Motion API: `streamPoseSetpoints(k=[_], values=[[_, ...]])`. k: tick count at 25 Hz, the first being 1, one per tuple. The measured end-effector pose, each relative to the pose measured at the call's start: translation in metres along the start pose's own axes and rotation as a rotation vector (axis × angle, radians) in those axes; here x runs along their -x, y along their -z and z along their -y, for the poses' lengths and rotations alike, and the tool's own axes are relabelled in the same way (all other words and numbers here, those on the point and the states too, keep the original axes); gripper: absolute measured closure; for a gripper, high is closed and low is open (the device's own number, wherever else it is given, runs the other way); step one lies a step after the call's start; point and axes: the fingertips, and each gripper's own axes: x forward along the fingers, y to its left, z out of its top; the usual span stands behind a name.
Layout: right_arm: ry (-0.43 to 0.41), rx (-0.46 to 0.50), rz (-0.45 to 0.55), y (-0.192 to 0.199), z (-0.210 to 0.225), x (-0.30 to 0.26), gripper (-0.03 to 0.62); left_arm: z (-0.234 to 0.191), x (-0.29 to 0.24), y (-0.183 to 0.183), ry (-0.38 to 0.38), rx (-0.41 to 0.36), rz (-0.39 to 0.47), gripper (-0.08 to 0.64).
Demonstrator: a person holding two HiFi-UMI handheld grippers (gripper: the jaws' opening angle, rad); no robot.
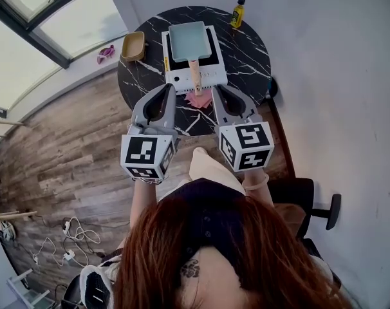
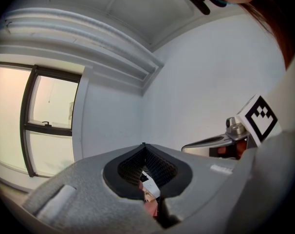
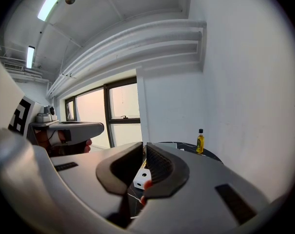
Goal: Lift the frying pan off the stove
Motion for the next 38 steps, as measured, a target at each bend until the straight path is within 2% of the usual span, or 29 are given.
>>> streamPoseSetpoints(k=[18,38], values=[[-0.043,-0.011,-0.071,0.01,0.022,-0.061,0.538,-0.033,-0.041,0.008,-0.053,0.011,-0.029,0.549],[-0.096,-0.053,-0.185,0.036,0.044,-0.121,0.489,-0.057,-0.085,0.02,-0.073,0.03,-0.073,0.549]])
